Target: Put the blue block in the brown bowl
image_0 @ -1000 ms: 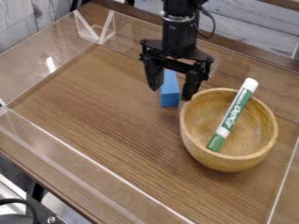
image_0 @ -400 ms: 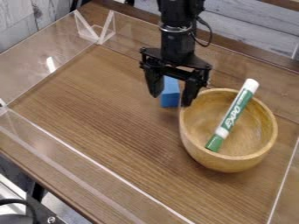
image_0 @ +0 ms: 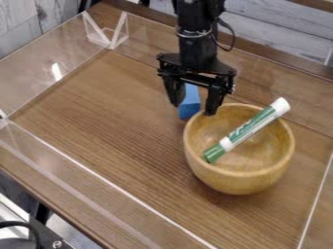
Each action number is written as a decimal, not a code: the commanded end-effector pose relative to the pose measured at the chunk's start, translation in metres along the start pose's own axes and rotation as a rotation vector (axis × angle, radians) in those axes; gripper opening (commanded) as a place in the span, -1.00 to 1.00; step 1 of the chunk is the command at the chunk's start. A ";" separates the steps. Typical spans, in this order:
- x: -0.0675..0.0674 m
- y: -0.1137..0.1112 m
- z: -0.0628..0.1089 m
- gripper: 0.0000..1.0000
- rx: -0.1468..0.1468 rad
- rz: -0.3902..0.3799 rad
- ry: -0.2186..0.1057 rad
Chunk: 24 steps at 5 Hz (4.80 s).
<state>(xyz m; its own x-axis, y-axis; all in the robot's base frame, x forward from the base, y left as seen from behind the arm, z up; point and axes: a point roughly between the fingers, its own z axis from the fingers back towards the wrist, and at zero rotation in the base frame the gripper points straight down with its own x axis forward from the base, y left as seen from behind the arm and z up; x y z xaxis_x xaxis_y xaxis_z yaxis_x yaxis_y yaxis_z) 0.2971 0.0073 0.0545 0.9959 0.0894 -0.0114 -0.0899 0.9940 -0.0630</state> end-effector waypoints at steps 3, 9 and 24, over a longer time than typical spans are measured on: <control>0.004 -0.013 -0.001 1.00 -0.013 -0.007 -0.035; 0.003 -0.023 0.008 -1.00 -0.019 -0.030 -0.057; 0.007 -0.007 0.022 -1.00 0.002 -0.134 -0.070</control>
<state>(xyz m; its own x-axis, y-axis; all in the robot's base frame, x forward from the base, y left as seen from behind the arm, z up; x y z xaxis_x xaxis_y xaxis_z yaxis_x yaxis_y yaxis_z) 0.2959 -0.0006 0.0511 0.9991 -0.0336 -0.0251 0.0319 0.9973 -0.0655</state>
